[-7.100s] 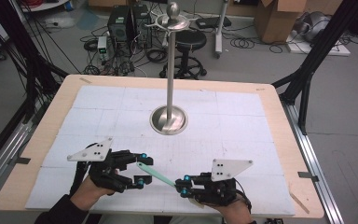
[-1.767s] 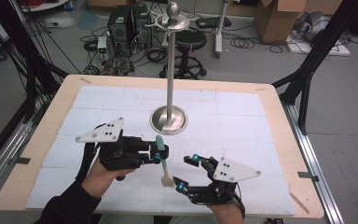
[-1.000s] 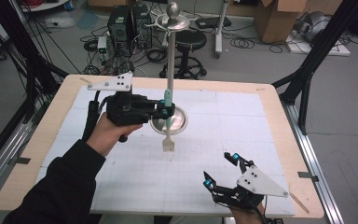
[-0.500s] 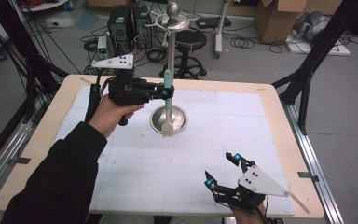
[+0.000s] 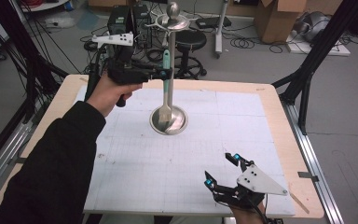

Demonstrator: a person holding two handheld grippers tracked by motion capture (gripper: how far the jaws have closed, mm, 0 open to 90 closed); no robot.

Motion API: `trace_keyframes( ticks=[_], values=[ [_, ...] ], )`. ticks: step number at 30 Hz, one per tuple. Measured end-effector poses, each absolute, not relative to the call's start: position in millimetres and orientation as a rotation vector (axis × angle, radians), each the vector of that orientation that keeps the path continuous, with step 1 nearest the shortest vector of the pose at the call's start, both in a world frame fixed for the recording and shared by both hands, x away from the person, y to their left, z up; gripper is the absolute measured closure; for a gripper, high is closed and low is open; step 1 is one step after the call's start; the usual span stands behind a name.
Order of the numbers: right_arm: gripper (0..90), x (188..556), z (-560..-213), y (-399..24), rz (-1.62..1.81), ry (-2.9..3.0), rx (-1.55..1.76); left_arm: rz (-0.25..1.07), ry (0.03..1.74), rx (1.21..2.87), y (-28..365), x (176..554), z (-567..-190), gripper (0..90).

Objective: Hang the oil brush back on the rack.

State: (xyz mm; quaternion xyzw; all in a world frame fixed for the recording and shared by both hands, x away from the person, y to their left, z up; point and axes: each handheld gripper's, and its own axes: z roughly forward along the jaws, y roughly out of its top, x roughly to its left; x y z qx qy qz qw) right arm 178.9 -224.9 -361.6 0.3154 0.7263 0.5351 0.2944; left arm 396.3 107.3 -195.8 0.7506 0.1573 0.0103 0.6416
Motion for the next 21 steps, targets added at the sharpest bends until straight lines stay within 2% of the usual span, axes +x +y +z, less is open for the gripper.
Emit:
trace_keyframes(
  ticks=[21],
  values=[
    [18.7, 178, -363, -228, 1.421, 1.929, 0.846, 0.005, 0.359, 1.663, 108, 420, -180, 82.8]
  ],
)
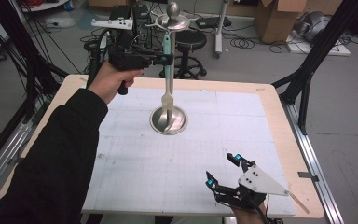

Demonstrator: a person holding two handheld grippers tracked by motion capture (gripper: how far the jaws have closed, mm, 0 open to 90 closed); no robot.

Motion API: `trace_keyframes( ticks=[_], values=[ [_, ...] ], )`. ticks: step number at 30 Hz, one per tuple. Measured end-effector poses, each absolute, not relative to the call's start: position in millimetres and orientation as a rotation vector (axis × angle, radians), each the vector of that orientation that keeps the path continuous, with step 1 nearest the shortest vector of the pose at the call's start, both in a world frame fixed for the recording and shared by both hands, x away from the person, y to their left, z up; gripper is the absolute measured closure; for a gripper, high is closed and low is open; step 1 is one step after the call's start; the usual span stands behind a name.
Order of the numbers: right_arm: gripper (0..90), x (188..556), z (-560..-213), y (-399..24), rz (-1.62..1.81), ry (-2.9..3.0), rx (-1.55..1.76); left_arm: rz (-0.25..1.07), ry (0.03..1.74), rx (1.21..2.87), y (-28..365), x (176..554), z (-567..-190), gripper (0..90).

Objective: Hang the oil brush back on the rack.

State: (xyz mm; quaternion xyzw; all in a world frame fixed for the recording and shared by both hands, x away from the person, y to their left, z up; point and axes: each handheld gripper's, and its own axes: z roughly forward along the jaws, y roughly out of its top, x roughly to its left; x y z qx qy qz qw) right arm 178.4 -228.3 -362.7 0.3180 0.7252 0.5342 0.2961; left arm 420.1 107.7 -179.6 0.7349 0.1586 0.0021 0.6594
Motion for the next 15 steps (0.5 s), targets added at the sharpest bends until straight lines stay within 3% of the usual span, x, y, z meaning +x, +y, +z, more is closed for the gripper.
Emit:
trace_keyframes(
  ticks=[15],
  values=[
    [18.7, 179.5, -364.5, -226.4, 1.415, 1.949, 0.841, 0.008, 0.355, 1.705, 102.9, 427.2, -172.4, 82.8]
  ],
)
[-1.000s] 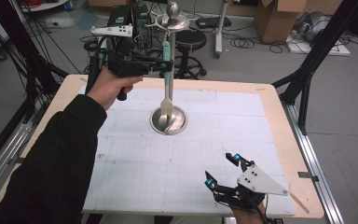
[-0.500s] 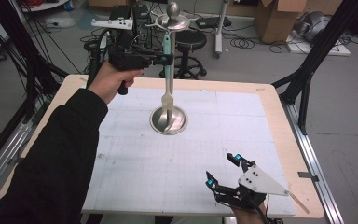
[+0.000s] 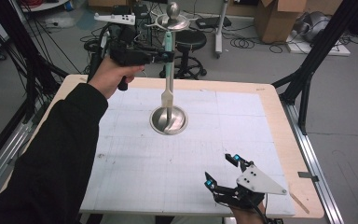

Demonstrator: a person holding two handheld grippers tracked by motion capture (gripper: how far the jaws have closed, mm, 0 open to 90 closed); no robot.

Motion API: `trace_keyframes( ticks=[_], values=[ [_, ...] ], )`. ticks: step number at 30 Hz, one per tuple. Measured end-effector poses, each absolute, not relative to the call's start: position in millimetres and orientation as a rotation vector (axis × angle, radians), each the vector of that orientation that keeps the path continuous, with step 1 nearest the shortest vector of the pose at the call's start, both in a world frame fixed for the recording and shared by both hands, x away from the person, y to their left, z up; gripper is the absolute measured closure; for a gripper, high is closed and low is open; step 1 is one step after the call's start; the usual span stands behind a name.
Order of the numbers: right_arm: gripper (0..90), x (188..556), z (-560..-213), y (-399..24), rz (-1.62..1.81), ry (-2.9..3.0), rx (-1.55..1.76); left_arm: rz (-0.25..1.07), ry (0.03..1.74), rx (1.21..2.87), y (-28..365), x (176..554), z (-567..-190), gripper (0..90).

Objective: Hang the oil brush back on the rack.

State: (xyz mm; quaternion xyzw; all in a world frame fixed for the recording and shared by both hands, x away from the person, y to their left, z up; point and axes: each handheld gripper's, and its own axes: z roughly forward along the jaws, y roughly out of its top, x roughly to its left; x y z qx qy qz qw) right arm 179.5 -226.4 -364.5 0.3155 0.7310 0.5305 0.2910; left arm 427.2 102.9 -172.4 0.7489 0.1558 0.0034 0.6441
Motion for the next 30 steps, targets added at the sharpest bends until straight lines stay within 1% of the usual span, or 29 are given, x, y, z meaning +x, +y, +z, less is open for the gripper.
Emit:
trace_keyframes(
  ticks=[12, 30],
  values=[
    [18.7, 176.9, -363.3, -227.0, 1.42, 1.943, 0.834, 0.003, 0.345, 1.705, 103.9, 426.8, -172.6, 82.8],
    [18.7, 176.1, -363.4, -227.0, 1.417, 1.944, 0.839, 0.004, 0.405, 1.713, 103.9, 436.1, -179.5, 82.8]
  ],
)
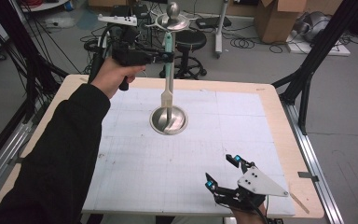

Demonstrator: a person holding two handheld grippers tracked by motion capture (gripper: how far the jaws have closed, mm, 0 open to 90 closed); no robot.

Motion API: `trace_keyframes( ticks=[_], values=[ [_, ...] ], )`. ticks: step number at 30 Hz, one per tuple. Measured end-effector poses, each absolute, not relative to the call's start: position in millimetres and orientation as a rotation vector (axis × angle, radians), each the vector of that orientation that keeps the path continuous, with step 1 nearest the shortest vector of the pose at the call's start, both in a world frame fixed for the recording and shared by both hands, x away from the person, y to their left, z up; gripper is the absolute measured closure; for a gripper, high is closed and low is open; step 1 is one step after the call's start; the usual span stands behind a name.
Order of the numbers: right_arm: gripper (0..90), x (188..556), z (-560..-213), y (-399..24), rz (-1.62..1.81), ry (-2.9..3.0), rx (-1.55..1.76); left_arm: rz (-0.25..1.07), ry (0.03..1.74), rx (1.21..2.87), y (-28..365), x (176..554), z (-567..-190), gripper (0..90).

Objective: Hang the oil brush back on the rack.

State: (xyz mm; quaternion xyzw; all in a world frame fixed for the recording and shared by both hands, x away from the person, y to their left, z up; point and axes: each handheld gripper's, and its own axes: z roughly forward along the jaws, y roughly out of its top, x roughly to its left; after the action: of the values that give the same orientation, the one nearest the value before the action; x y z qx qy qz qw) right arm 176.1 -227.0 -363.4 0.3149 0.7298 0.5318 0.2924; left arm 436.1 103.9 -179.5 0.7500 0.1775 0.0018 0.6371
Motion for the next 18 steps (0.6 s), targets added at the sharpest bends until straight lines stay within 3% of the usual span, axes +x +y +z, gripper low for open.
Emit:
trace_keyframes(
  ticks=[7, 9, 13, 14, 18],
  values=[
    [18.7, 176, -363, -229, 1.411, 1.939, 0.842, 0.044, 0.396, 1.711, 102, 433, -181, 81.1],
    [18.6, 176, -363, -231, 1.417, 1.929, 0.851, 0.088, 0.423, 1.694, 106, 429, -186, 66.6],
    [18.6, 176, -363, -232, 1.418, 1.926, 0.856, 0.122, 0.431, 1.668, 115, 421, -193, 55.9],
    [18.6, 177, -363, -232, 1.425, 1.922, 0.86, 0.144, 0.443, 1.638, 122, 415, -197, 47.9],
    [18.6, 178, -363, -234, 1.455, 1.912, 0.874, 0.185, 0.47, 1.583, 142, 398, -212, 38.5]
  ],
)
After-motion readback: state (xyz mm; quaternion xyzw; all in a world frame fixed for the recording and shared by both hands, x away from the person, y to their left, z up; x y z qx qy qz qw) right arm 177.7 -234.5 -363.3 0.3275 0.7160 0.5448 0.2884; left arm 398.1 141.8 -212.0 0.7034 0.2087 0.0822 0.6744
